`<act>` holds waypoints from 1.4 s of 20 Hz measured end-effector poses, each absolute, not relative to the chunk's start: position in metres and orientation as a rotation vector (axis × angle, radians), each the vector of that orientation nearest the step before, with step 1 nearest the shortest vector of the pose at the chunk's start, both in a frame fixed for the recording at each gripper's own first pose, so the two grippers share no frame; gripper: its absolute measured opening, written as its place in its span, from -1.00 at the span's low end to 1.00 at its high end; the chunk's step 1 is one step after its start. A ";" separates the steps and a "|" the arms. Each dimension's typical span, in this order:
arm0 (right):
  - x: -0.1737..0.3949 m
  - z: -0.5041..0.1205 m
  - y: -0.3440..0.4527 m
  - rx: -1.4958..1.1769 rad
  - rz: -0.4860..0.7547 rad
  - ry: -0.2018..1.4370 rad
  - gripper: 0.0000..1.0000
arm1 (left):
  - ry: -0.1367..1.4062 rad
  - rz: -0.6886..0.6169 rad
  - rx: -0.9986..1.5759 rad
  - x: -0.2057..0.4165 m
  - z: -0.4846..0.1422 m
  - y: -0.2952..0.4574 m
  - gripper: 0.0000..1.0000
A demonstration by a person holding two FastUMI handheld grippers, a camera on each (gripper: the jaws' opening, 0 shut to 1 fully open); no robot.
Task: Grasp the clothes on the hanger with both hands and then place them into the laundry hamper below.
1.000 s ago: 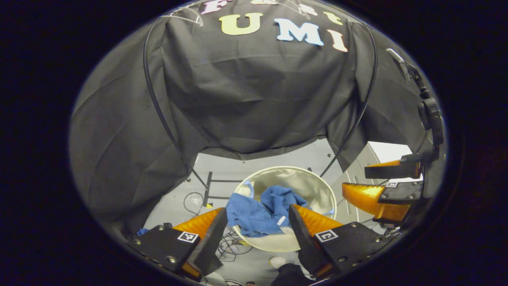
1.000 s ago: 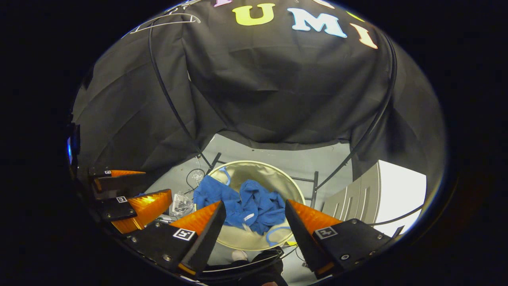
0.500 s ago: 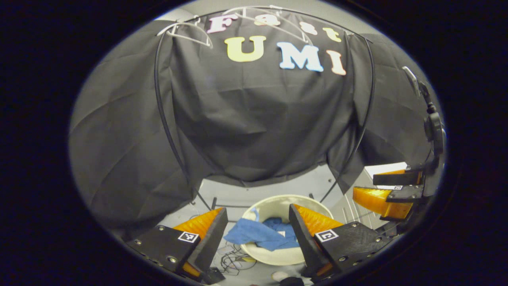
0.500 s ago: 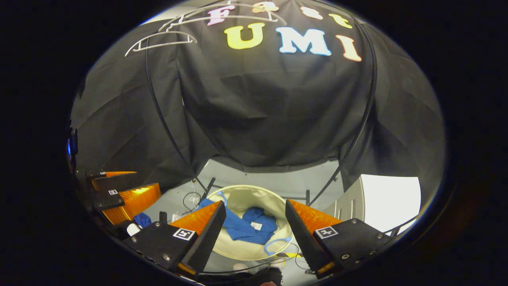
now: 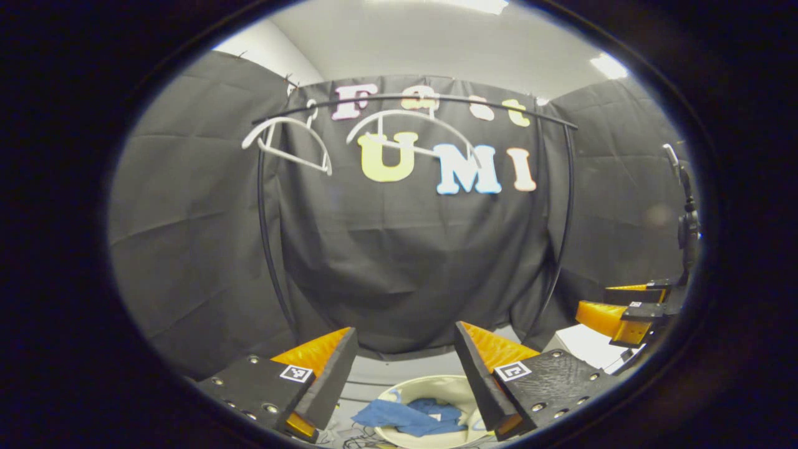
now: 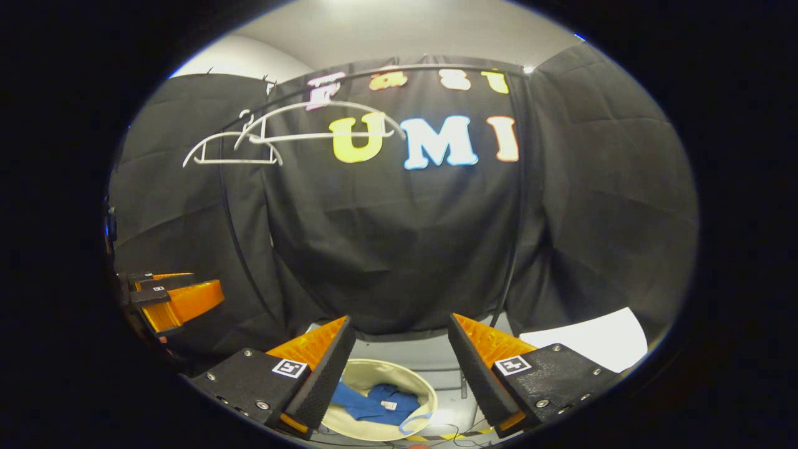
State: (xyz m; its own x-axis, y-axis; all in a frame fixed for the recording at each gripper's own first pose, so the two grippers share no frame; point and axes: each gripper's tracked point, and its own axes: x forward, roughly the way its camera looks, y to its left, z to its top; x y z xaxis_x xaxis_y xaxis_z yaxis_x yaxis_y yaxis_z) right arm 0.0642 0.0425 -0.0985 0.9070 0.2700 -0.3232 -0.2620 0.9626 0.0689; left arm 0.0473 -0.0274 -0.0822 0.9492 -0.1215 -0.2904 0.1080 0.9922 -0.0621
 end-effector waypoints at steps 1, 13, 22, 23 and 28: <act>0.061 -0.089 0.035 0.032 0.263 0.314 0.83 | 0.275 -0.114 -0.046 0.042 -0.068 -0.030 0.90; 0.002 0.025 -0.034 -0.001 0.175 0.008 0.82 | 0.055 -0.022 -0.010 -0.034 0.052 -0.025 0.89; -0.023 0.029 -0.050 0.022 0.156 -0.017 0.83 | 0.031 0.023 -0.024 -0.072 0.061 -0.012 0.89; -0.025 0.031 -0.050 0.027 0.155 -0.019 0.86 | 0.033 0.024 -0.017 -0.076 0.061 -0.013 0.89; -0.035 0.034 -0.047 0.026 0.166 -0.039 0.86 | 0.011 0.019 0.005 -0.090 0.070 -0.020 0.89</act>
